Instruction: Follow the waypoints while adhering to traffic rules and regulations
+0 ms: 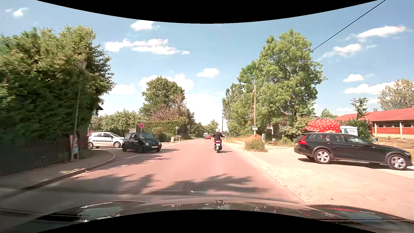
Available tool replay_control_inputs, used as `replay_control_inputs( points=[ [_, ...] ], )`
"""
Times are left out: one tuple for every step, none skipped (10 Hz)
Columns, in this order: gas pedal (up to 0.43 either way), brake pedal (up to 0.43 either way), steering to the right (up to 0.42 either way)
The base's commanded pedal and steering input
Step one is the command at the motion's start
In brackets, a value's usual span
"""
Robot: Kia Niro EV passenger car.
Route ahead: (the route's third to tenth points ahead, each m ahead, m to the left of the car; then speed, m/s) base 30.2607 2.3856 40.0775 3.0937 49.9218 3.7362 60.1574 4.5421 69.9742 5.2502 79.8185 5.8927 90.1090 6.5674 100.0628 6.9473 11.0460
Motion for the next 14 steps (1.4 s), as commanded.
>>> replay_control_inputs(
  points=[
    [0.299, 0.012, 0.003],
    [0.299, 0.012, -0.001],
    [0.299, 0.012, -0.006],
    [0.299, 0.012, -0.011],
    [0.299, 0.012, -0.014],
    [0.299, 0.012, -0.019],
    [0.299, 0.012, -0.022],
    [0.299, 0.012, -0.022],
    [0.299, 0.012, -0.022],
    [0.299, 0.006, -0.018],
    [0.299, 0.012, -0.015],
    [0.299, 0.012, -0.012],
    [0.299, 0.012, -0.01],
    [0.299, 0.012, -0.008]
  ],
)
